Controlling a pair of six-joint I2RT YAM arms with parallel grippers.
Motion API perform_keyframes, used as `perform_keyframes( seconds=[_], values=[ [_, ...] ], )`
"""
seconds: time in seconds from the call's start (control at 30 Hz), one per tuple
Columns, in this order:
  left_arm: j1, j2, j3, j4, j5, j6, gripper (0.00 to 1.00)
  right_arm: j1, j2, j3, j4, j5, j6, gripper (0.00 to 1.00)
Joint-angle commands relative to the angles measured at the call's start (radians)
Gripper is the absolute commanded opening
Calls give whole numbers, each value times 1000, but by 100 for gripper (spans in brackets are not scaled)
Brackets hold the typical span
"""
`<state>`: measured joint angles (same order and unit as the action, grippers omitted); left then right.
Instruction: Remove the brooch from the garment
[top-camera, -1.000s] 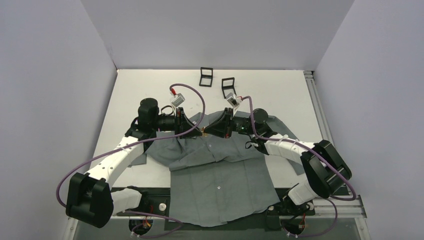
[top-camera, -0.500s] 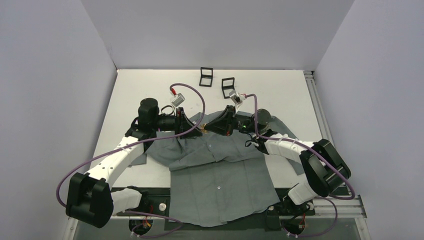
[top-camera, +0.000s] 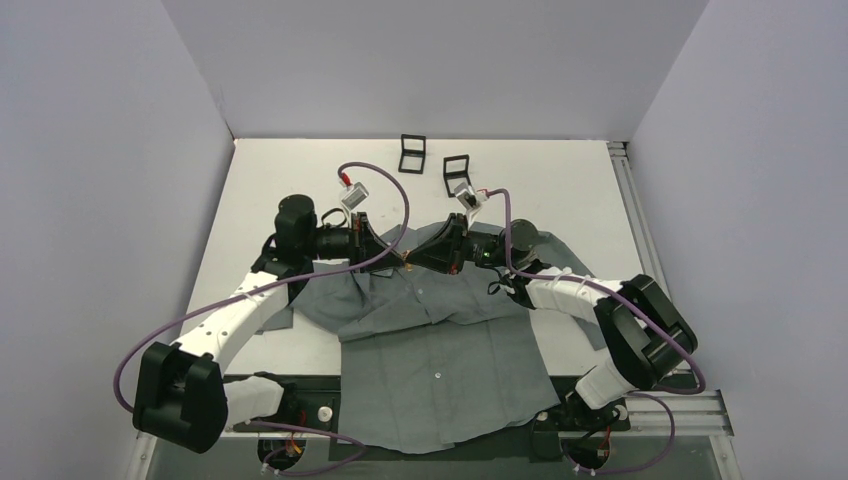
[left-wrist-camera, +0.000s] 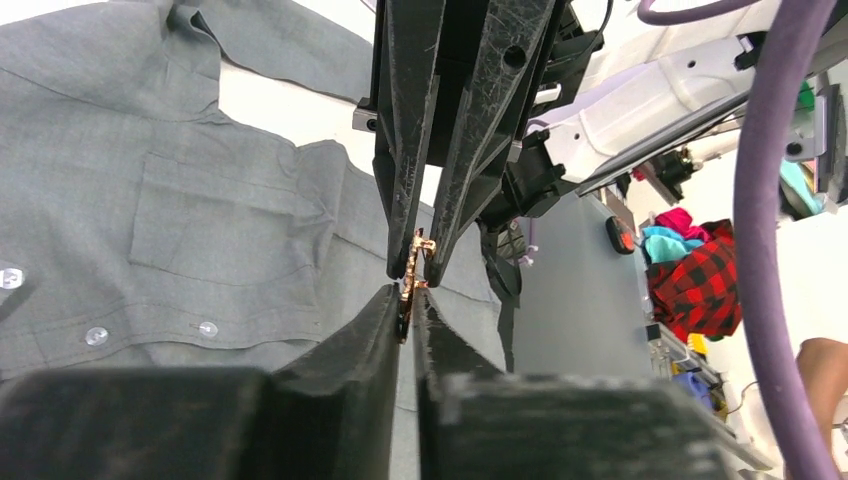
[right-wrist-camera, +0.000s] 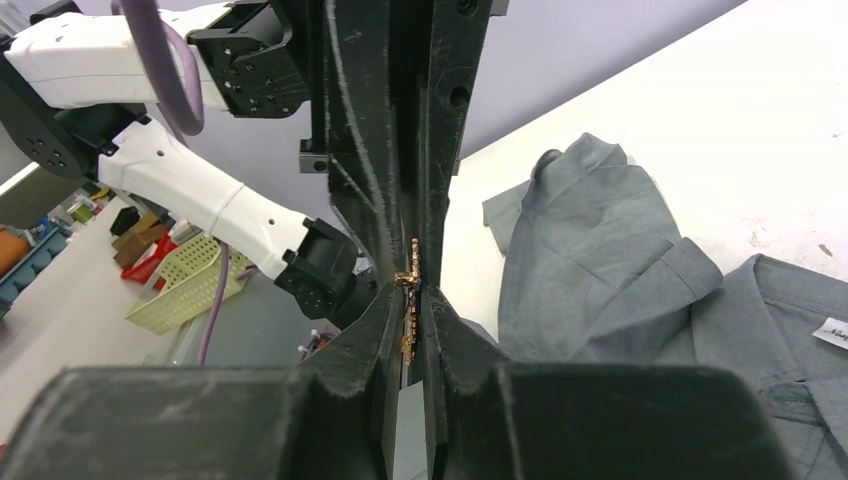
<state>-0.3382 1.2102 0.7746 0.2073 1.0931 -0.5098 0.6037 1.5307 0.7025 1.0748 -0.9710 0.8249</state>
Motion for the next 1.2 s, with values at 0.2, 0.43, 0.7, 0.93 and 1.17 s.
perform_keyframes(
  seconds=[0.2, 0.43, 0.7, 0.93, 1.17],
  values=[
    [8, 18, -46, 190, 49, -120, 0, 4, 7, -28, 92, -40, 8, 24],
    [15, 26, -69, 273, 59, -189, 0, 2, 1, -38, 87, -46, -1, 34],
    [19, 23, -85, 313, 69, -213, 0, 1, -3, -47, 86, -45, -27, 32],
    [17, 14, -89, 314, 73, -205, 0, 1, -2, -36, 118, -43, 9, 29],
    [11, 7, -86, 292, 73, -177, 0, 2, 6, -32, 148, -51, 41, 27]
  ],
)
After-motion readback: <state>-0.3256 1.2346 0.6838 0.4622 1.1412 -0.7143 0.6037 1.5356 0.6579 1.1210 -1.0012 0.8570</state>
